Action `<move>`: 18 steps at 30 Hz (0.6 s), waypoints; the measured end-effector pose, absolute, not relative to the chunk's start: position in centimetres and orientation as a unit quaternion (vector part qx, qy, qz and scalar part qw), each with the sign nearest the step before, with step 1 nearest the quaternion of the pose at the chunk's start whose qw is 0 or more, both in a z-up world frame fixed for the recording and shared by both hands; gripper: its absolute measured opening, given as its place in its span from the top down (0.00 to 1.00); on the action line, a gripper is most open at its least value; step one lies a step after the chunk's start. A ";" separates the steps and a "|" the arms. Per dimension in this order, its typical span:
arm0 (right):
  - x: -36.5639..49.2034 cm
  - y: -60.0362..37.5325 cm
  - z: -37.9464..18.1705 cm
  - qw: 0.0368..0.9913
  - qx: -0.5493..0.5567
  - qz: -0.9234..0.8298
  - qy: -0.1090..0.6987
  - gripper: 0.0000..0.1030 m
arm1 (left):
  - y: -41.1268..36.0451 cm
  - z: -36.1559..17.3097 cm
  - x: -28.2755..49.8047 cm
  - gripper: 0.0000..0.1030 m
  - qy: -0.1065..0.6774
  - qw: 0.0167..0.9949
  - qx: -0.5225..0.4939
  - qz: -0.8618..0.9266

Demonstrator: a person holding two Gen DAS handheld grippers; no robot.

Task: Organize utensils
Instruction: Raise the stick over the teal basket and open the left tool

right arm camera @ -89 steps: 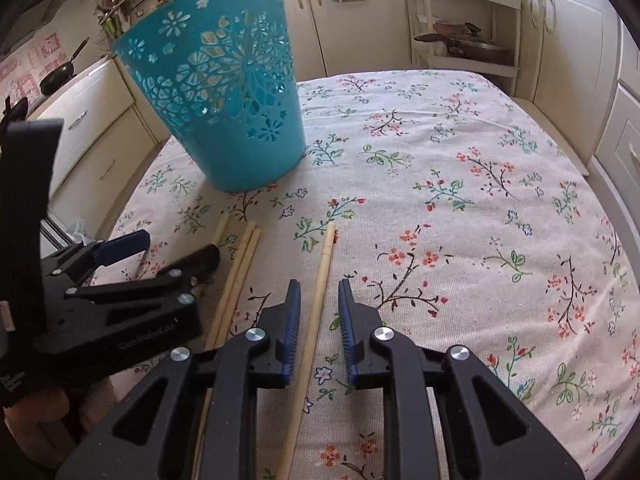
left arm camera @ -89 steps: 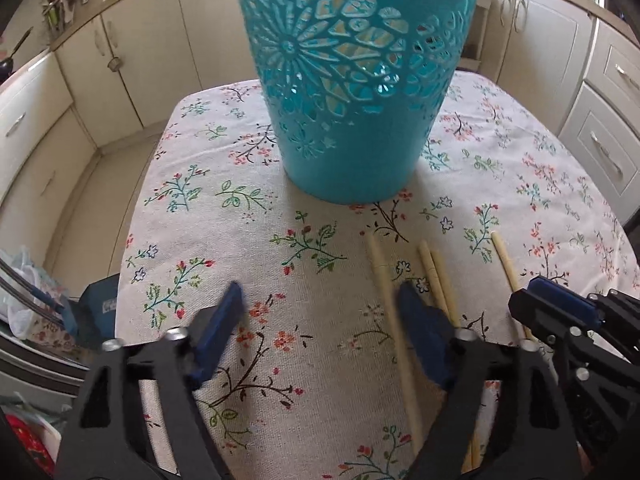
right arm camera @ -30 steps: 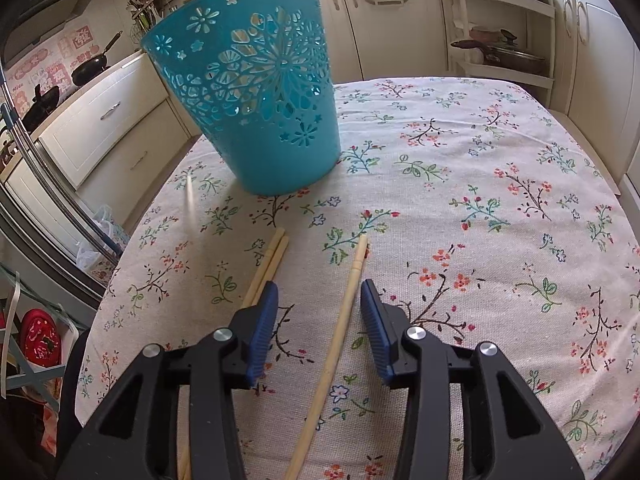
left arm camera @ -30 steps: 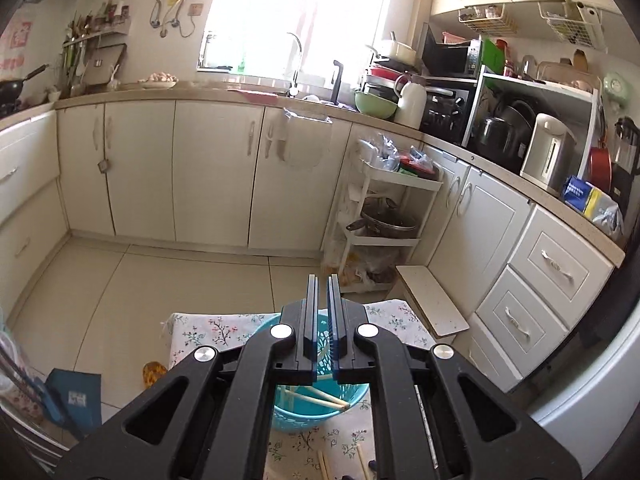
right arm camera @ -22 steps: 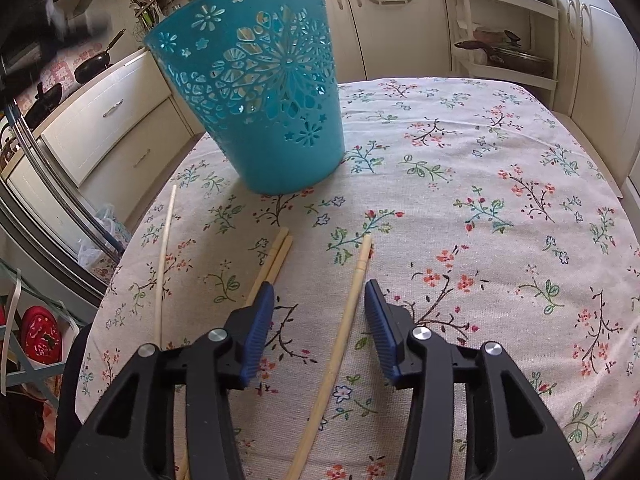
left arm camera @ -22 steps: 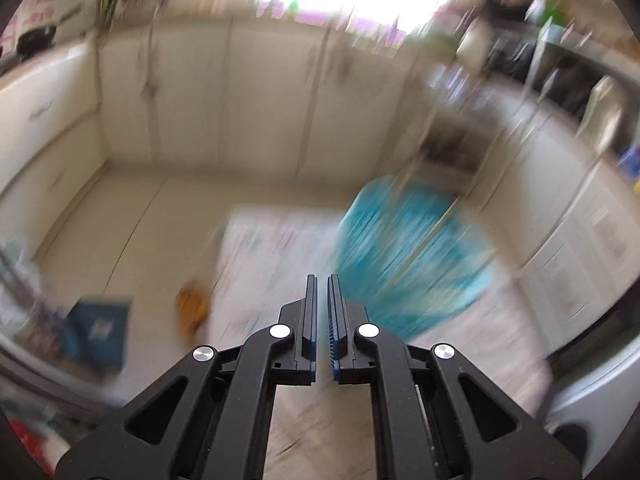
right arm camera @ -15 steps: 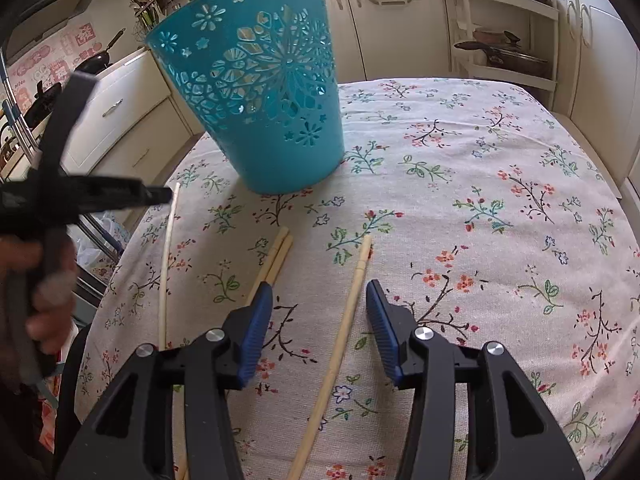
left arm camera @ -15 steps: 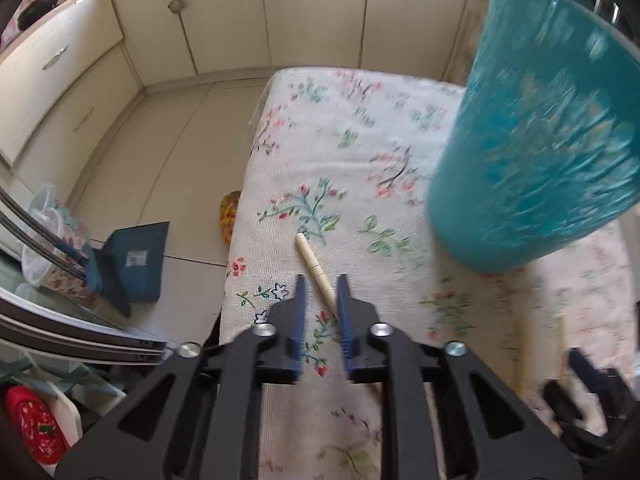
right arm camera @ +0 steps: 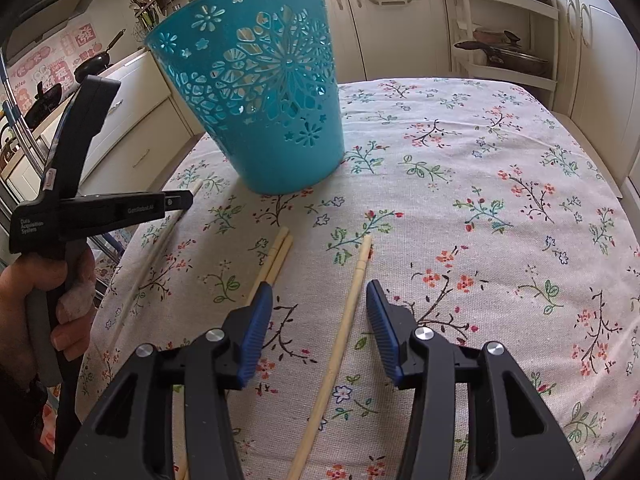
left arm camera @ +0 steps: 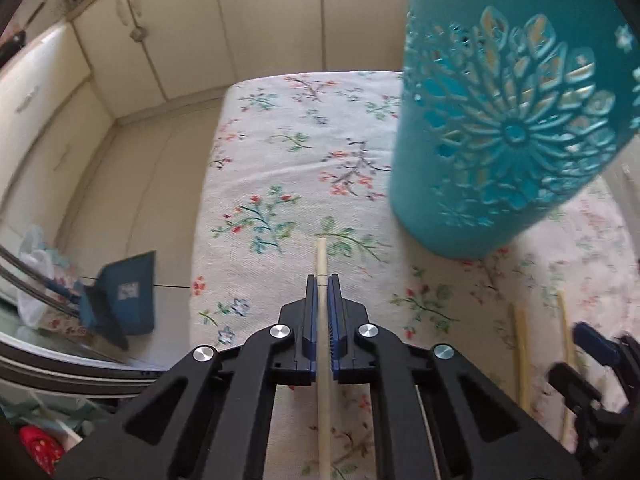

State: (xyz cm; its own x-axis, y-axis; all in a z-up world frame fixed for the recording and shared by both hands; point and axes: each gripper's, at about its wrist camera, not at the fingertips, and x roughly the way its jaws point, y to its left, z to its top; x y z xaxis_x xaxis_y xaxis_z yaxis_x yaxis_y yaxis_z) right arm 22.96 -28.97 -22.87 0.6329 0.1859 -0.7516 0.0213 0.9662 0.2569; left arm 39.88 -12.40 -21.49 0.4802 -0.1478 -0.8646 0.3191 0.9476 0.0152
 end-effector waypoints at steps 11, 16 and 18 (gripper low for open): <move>23.0 -29.0 -22.8 0.895 0.120 0.045 0.426 0.53 | -10.3 -4.7 36.0 0.95 0.335 0.914 -0.023 -0.229; 23.0 -29.0 -22.8 0.895 0.121 0.045 0.426 0.53 | -13.0 2.9 36.2 0.95 0.194 0.951 -0.045 -0.239; 23.0 -29.0 -22.8 0.895 0.121 0.046 0.426 0.53 | -14.6 4.3 37.1 0.95 0.148 0.961 -0.047 -0.227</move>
